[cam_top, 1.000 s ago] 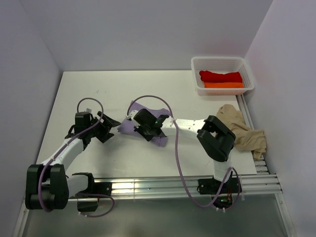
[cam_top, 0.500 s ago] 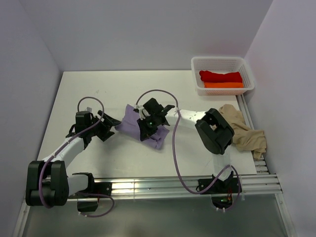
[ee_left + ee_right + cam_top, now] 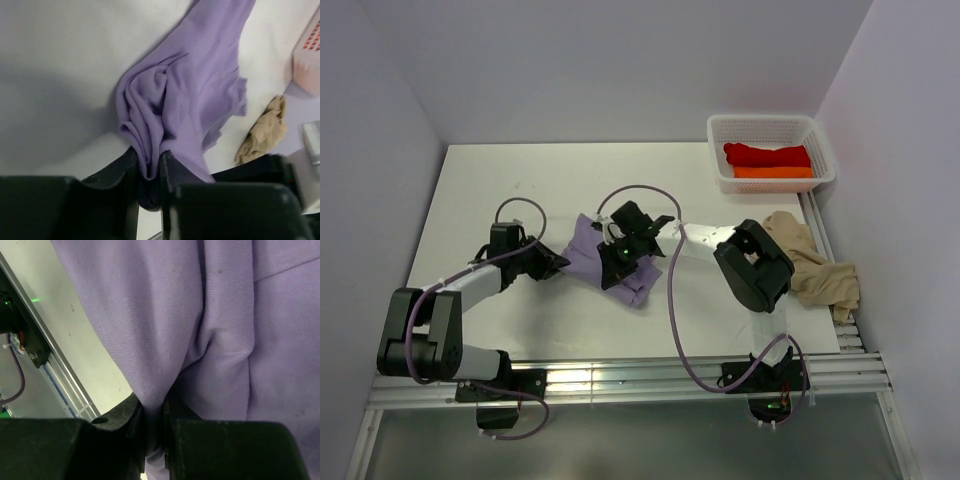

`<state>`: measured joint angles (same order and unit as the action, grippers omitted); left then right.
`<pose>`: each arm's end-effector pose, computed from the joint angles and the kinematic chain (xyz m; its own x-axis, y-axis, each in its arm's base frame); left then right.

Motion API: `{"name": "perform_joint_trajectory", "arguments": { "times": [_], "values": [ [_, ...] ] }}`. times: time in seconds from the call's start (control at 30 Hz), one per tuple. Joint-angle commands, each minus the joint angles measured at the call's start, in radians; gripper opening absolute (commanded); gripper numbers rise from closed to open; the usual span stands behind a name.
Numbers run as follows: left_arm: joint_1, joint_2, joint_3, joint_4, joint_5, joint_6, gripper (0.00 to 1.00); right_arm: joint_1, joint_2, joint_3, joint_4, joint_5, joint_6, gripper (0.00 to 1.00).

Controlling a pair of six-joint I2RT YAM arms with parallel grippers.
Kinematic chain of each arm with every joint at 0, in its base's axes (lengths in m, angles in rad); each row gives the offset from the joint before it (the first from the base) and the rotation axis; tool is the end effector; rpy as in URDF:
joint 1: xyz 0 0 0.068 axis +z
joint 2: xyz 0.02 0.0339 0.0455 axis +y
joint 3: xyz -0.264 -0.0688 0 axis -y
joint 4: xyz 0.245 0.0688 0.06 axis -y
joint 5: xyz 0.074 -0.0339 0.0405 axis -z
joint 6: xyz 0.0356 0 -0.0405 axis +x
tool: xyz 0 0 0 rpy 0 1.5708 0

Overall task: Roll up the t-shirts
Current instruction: Roll the tshirt

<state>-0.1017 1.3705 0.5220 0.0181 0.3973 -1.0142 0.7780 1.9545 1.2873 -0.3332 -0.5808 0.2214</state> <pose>0.2439 -0.0387 0.1492 -0.6879 -0.7168 -0.1139 -0.4369 0.5343 -0.7237 0.2744 0.2978 0.1665 -0.7601 -0.4912 -0.4254 -0.6467 0.5078 0.5691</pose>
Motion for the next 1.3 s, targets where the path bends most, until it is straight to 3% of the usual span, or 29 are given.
{"name": "perform_joint_trajectory", "arguments": {
  "times": [0.0,0.07,0.4,0.6,0.67,0.73,0.77,0.97,1.2,1.27],
  "values": [
    [-0.004,0.042,0.091,0.013,-0.037,0.038,0.17,0.007,-0.035,-0.051,0.08,-0.036,0.053,0.0],
    [-0.004,0.077,0.127,-0.009,-0.022,0.069,0.01,0.02,-0.066,-0.103,0.115,-0.027,0.111,0.0],
    [-0.004,0.34,0.424,-0.28,-0.005,0.261,0.0,0.076,-0.195,-0.401,0.528,0.042,0.527,0.0],
    [-0.004,0.429,0.562,-0.403,-0.011,0.31,0.0,0.098,-0.187,-0.428,0.621,0.064,0.627,0.0],
    [-0.006,0.45,0.625,-0.469,-0.029,0.327,0.0,0.102,-0.184,-0.456,0.672,0.053,0.653,0.07],
    [-0.006,0.461,0.667,-0.512,-0.049,0.345,0.0,0.107,-0.184,-0.448,0.649,0.087,0.629,0.18],
    [-0.007,0.467,0.702,-0.53,-0.055,0.35,0.0,0.109,-0.189,-0.441,0.626,0.107,0.61,0.31],
    [-0.03,0.467,0.745,-0.581,-0.071,0.358,0.0,0.118,-0.246,-0.32,0.354,0.281,0.405,0.58],
    [-0.052,0.486,0.743,-0.578,-0.071,0.362,0.0,0.153,-0.243,-0.134,0.116,0.445,0.233,0.63],
    [-0.053,0.492,0.743,-0.578,-0.066,0.364,0.0,0.168,-0.215,-0.094,0.074,0.485,0.185,0.69]
  ]
}}
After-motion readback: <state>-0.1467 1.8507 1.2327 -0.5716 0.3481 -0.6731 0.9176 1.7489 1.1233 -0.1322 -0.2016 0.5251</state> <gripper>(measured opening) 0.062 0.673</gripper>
